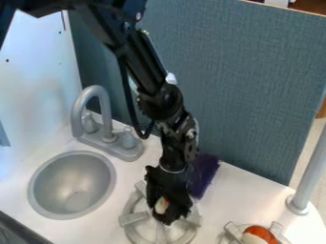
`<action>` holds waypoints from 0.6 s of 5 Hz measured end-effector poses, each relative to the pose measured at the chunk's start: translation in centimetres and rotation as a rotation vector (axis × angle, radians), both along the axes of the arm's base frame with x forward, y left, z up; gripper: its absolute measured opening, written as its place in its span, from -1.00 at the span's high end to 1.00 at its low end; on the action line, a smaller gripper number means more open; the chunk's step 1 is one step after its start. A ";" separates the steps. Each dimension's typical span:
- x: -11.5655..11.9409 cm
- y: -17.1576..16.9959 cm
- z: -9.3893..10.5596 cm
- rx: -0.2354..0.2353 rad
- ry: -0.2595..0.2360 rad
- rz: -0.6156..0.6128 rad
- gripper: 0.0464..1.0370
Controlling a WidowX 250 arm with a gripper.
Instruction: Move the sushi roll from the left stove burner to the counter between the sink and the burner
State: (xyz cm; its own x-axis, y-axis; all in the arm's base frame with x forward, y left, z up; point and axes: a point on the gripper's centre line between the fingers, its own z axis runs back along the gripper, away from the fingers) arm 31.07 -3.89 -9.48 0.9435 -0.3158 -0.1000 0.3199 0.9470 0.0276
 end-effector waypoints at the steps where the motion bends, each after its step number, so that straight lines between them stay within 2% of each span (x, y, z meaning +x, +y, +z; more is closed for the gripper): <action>1: -0.5 1.0 0.6 -0.009 -0.001 0.012 -0.05; 2: -1.0 1.8 2.0 -0.012 -0.021 0.024 0.00; 3: -2.2 2.7 4.3 -0.023 -0.069 0.042 0.00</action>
State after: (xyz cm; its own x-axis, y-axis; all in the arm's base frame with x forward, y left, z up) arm 28.82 -1.22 -5.21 0.9603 -0.2777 -0.0272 0.2784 0.9601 0.0262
